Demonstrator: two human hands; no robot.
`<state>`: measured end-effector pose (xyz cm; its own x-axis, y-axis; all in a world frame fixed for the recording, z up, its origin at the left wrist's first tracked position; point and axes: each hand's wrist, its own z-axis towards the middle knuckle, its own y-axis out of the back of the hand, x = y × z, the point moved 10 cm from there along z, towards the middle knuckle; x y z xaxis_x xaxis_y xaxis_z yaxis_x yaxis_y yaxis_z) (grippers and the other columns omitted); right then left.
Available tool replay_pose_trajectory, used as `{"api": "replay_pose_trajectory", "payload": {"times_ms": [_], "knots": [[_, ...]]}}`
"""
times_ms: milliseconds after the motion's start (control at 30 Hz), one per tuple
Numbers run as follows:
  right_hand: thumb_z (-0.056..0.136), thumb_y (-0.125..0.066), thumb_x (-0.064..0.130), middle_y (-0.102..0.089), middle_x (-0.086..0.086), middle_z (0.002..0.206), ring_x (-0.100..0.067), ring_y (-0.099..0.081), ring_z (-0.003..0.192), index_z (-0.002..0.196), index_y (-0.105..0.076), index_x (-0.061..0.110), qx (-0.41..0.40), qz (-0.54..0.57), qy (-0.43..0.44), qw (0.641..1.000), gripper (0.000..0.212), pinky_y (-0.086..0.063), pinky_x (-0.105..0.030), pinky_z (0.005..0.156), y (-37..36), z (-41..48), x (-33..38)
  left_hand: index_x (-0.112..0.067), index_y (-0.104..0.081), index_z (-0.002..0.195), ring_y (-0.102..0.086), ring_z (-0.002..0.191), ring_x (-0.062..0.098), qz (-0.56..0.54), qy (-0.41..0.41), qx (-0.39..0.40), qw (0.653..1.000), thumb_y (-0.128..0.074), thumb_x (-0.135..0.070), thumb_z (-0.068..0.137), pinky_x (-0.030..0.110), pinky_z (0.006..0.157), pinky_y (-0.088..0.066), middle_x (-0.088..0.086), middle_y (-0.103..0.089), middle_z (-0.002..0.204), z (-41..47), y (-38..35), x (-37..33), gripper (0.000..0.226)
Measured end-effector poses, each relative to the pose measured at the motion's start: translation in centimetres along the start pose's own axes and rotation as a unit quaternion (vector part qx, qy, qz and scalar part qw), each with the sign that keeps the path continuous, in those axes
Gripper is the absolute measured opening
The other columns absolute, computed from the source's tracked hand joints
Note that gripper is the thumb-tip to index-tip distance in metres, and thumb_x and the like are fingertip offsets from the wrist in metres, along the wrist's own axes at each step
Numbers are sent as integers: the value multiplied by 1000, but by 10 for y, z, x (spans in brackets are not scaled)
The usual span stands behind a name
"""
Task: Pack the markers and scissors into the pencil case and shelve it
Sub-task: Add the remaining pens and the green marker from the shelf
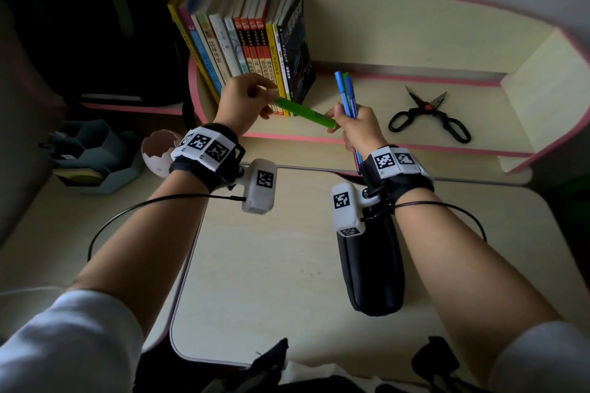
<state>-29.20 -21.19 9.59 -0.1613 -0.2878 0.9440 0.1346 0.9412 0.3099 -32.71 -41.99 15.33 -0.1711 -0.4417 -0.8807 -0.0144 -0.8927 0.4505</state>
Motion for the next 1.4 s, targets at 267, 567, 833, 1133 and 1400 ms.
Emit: {"api": "replay_pose_trajectory", "payload": {"times_ms": [267,567,833,1133,1400], "knots": [[98,-44,26,-64,-8,64,-8,-50,37,69,-58,11,97,33,-7,995,36,-41,-20,41,-38,-10,7,-3,-56,112,-58,50,-1,38,-35,93,994,-54,-8,90,16,55,-54,-4,-59,68,-9,-32,-17,23],[97,-46,32,-61,-13,57,-22,-58,43,100,-57,-3,156,127,-54,978,36,-54,-29,50,-70,-31,4,-7,-51,123,-62,58,15,17,-26,103,994,-52,-6,91,28,67,-57,9,-62,70,-23,-41,-16,32],[90,-56,36,-46,-3,53,-8,-39,29,77,-51,14,157,42,-23,986,26,-34,-17,34,-77,-32,3,-8,-44,127,-62,63,20,-36,17,112,993,-50,-2,90,35,68,-59,3,-60,69,-30,-41,-4,38],[82,-66,28,-46,-2,54,-17,-40,39,75,-50,19,130,-120,-37,984,20,-31,-22,38,-70,-40,-20,-5,-48,122,-64,68,16,-13,10,147,989,-47,10,87,20,64,-59,16,-63,89,-49,-52,-3,38],[84,-62,31,-52,-3,67,-20,-50,61,86,-57,14,72,-231,-28,970,18,-40,-27,59,-30,-51,-43,-6,-51,121,-62,73,20,33,14,184,982,-50,8,84,24,68,-56,13,-62,92,-66,-88,-7,39]]}}
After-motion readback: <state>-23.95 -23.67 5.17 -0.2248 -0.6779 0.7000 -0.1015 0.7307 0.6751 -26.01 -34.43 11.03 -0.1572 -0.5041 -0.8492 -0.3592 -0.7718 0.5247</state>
